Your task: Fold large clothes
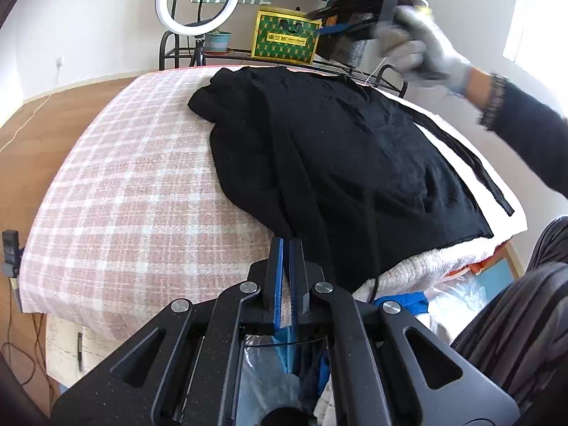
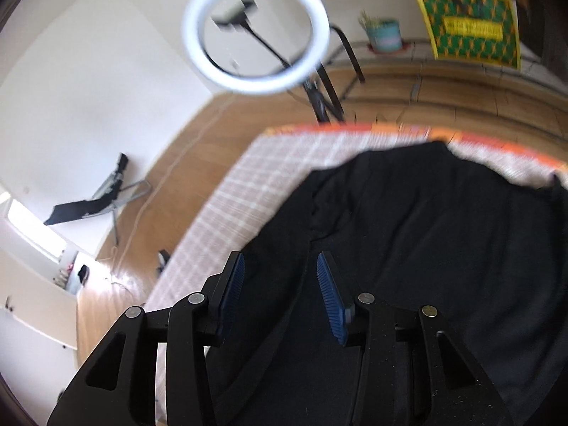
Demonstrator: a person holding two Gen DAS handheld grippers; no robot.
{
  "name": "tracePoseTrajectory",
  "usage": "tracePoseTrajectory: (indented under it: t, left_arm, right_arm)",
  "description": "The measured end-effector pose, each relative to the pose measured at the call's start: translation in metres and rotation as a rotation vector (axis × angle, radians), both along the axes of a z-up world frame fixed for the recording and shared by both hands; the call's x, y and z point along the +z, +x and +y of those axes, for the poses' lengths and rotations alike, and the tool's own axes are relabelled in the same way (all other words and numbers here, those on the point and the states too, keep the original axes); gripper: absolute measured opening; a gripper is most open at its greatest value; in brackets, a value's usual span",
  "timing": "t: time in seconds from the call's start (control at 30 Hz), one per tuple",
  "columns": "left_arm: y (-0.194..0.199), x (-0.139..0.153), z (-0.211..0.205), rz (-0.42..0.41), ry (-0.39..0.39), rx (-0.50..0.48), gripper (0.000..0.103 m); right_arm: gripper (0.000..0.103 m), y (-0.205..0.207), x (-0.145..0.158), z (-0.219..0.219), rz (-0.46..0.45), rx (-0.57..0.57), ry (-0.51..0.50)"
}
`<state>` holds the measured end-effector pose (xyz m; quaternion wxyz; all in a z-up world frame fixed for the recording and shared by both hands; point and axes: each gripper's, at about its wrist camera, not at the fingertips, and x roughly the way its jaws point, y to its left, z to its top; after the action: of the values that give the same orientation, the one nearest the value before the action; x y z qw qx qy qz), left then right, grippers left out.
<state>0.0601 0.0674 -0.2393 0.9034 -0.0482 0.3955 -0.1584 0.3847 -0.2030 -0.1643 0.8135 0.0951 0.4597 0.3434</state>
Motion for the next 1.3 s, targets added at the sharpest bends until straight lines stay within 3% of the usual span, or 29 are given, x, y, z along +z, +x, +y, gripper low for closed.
tracePoseTrajectory:
  t: [0.1, 0.17, 0.2, 0.3, 0.4, 0.5, 0.57, 0.67, 0.87, 1.07, 1.1, 1.17, 1.2, 1.3]
  left_arm:
    - [0.006, -0.002, -0.013, 0.002, -0.005, -0.04, 0.005]
    - [0.011, -0.005, -0.024, 0.006, 0.008, -0.057, 0.03]
    - [0.014, -0.007, -0.028, 0.008, 0.009, -0.058, 0.036]
    - [0.02, -0.016, -0.035, 0.026, 0.016, -0.045, 0.039]
    - [0.023, -0.026, -0.038, 0.043, 0.031, -0.036, 0.039]
    - [0.024, -0.034, -0.043, 0.063, 0.052, -0.037, 0.032]
    - [0.026, -0.038, -0.046, 0.068, 0.082, -0.035, 0.006]
    - [0.025, -0.036, -0.042, 0.062, 0.032, -0.028, 0.005]
    - [0.017, -0.011, -0.036, 0.006, -0.033, -0.026, 0.004]
    - [0.018, 0.002, -0.045, -0.029, 0.026, -0.064, 0.004]
    - [0.019, 0.002, -0.046, -0.028, 0.031, -0.07, 0.004]
    - [0.02, 0.001, -0.048, -0.027, 0.037, -0.08, 0.004]
    - [0.021, 0.001, -0.049, -0.029, 0.041, -0.084, 0.004]
    - [0.021, 0.002, -0.051, -0.038, 0.052, -0.095, 0.004]
  right_arm:
    - [0.043, -0.034, 0.045, -0.036, -0.08, 0.0, 0.001]
    - [0.043, -0.055, 0.071, -0.058, -0.121, 0.0, 0.019]
    - [0.043, -0.069, 0.083, -0.072, -0.146, 0.002, 0.037]
    - [0.053, -0.099, 0.094, -0.097, -0.2, -0.025, 0.013]
    - [0.054, -0.106, 0.071, -0.096, -0.203, -0.025, -0.087]
    - [0.054, -0.086, 0.023, -0.078, -0.116, -0.02, -0.115]
    - [0.054, -0.072, 0.0, -0.066, -0.079, -0.008, -0.115]
    - [0.054, -0.044, -0.038, -0.033, -0.036, 0.024, -0.124]
    - [0.054, -0.003, -0.083, 0.025, 0.007, 0.078, -0.125]
    - [0.053, 0.037, -0.113, 0.074, 0.067, 0.051, -0.134]
    - [0.049, 0.041, -0.117, 0.083, 0.069, 0.057, -0.143]
    - [0.025, 0.045, -0.123, 0.097, 0.065, 0.071, -0.171]
    - [0.005, 0.047, -0.127, 0.104, 0.07, 0.077, -0.199]
    - [0.001, 0.049, -0.125, 0.11, 0.055, 0.072, -0.234]
